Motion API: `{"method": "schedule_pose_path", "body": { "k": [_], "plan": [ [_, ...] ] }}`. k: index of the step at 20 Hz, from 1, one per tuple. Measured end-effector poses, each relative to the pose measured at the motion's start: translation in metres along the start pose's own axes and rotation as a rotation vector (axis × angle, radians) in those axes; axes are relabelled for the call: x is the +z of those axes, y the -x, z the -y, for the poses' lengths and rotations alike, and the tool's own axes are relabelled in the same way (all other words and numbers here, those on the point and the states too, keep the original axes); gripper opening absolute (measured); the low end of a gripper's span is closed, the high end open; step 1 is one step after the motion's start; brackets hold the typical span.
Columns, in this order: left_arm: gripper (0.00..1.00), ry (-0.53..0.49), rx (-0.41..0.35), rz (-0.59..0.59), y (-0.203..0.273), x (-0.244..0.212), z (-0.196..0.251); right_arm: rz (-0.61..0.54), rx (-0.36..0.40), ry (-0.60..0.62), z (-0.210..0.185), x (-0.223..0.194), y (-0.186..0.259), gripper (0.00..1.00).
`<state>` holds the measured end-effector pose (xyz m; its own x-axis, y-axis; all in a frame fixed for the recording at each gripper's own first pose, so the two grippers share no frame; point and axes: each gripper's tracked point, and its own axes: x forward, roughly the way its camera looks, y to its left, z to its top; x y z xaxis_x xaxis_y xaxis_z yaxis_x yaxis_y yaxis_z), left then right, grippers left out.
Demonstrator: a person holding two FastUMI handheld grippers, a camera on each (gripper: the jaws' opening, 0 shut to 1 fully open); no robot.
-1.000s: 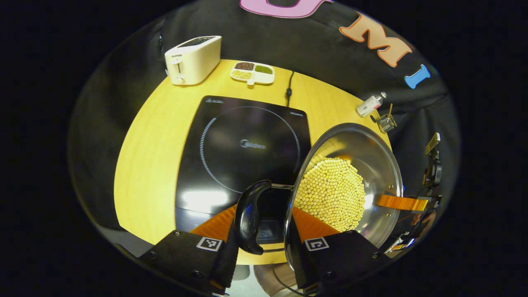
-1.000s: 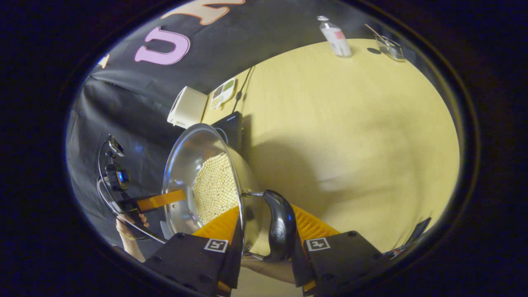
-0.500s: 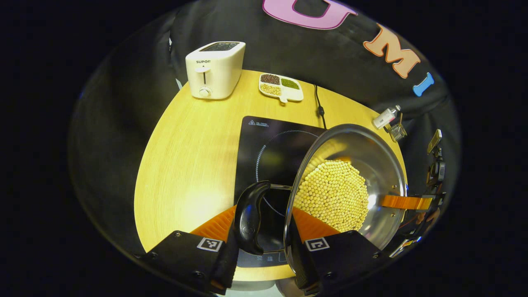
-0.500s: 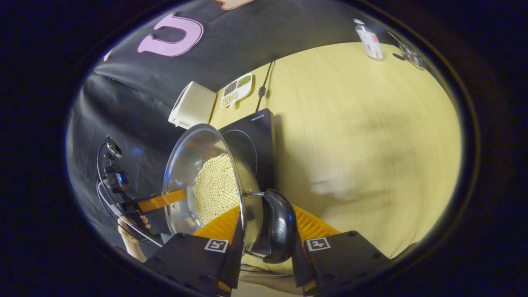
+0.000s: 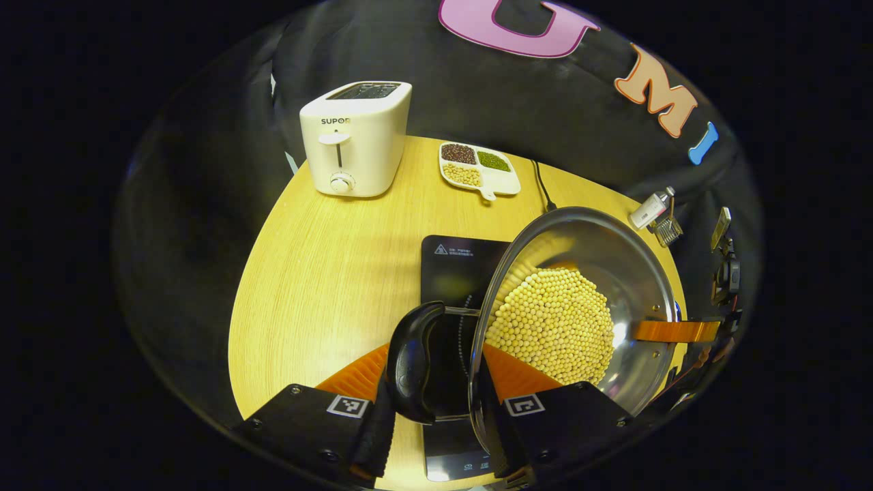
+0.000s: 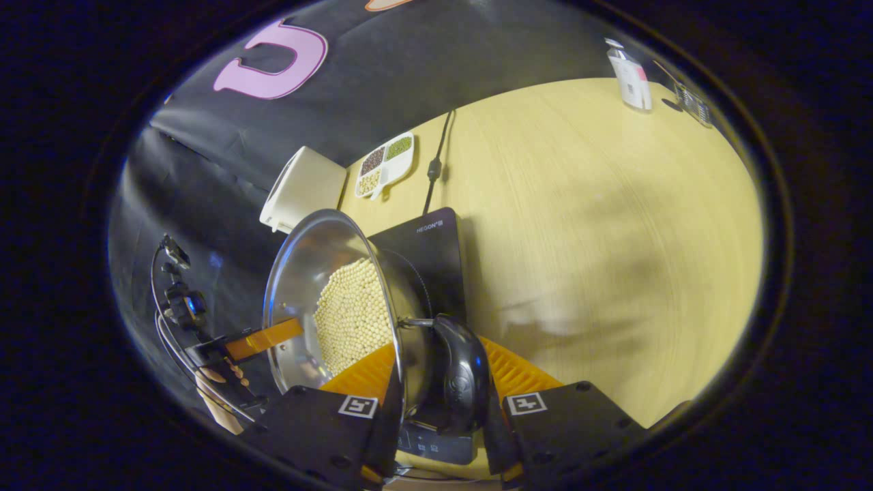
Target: First push the handle of the pot to place it horizontally, then grasp the pot with both hands and set it on the induction cooktop.
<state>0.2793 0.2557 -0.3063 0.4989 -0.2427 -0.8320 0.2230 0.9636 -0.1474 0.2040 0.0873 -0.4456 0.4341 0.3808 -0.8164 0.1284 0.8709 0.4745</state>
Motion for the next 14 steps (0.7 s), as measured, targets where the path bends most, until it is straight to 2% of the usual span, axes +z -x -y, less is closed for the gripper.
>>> {"method": "schedule_pose_path", "body": {
  "k": [7, 8, 9, 12, 13, 14],
  "plan": [
    [0.58, -0.041, 0.003, -0.001, -0.017, 0.007, -0.011, -0.017, 0.0, -0.008, -0.003, -0.002, -0.004, 0.54],
    [0.59, -0.044, 0.002, -0.001, -0.016, 0.007, -0.01, -0.014, 0.002, -0.005, -0.003, -0.001, -0.004, 0.48],
    [0.6, -0.043, 0.0, 0.001, -0.016, 0.007, -0.01, -0.014, 0.004, -0.002, -0.002, -0.002, -0.004, 0.54],
    [0.6, -0.04, -0.002, 0.0, -0.017, 0.006, -0.011, -0.018, 0.004, -0.007, -0.002, -0.001, -0.004, 0.54],
    [0.6, -0.037, -0.002, -0.002, -0.017, 0.005, -0.011, -0.019, 0.004, -0.007, -0.002, -0.002, -0.004, 0.48],
    [0.6, -0.033, -0.002, 0.0, -0.017, 0.006, -0.01, -0.017, 0.005, -0.007, -0.003, -0.001, -0.005, 0.54]
  ]
}}
